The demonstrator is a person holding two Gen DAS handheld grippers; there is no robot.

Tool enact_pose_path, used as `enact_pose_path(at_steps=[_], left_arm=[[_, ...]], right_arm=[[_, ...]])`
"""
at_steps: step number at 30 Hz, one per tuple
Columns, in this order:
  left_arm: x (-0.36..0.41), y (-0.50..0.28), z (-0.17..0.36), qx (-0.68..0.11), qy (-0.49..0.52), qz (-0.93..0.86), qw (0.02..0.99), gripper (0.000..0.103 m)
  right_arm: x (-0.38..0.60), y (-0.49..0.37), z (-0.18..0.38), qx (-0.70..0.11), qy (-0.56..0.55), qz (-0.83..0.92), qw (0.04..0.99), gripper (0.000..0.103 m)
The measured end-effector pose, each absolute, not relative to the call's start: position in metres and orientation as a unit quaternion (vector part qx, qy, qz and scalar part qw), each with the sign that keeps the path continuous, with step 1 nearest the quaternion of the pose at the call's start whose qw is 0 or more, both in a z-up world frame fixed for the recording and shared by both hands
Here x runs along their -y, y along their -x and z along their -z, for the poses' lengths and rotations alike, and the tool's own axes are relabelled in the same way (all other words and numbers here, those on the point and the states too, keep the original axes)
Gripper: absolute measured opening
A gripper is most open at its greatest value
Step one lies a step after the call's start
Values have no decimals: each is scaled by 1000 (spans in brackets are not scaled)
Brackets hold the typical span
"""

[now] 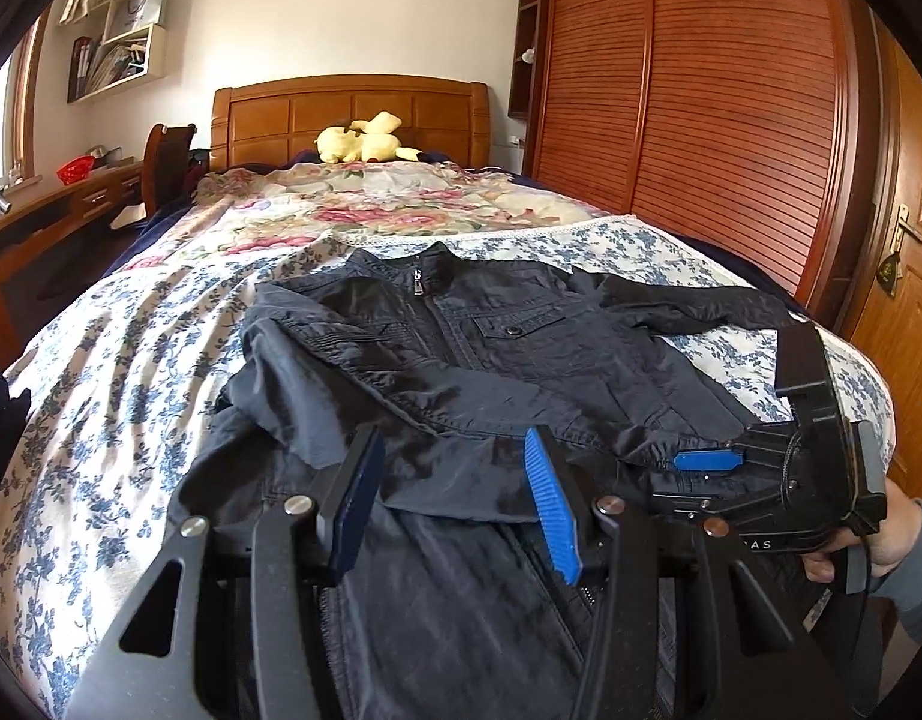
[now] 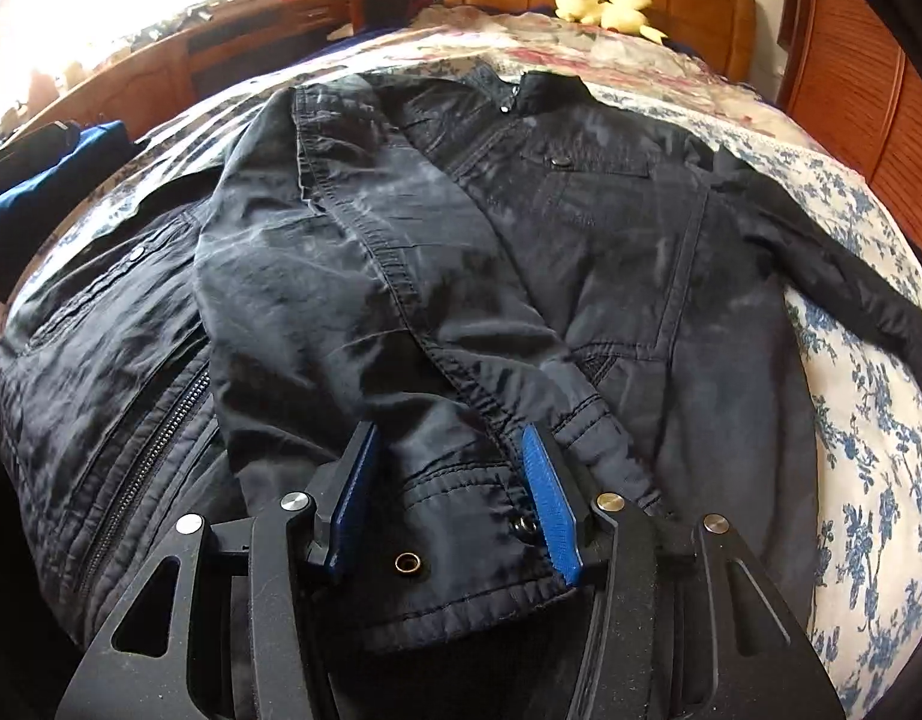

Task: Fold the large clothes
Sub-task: 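Grasp the folded sleeve cuff with the right tool, straighten it, release, then reach the right tool to the other sleeve's cuff and grasp it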

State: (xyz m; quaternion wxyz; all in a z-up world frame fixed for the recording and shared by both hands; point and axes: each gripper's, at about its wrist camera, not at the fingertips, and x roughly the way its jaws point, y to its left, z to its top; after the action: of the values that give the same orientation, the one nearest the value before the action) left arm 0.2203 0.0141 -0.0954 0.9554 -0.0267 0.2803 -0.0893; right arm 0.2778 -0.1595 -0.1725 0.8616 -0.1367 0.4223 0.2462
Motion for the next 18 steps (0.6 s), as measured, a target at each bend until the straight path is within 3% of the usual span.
enact_pose_path(at_steps=[18], left_arm=[[37,-231,114,-304,-8,122,945,48]], right_arm=[[252,-296,128,-410,88,-182,890,53]])
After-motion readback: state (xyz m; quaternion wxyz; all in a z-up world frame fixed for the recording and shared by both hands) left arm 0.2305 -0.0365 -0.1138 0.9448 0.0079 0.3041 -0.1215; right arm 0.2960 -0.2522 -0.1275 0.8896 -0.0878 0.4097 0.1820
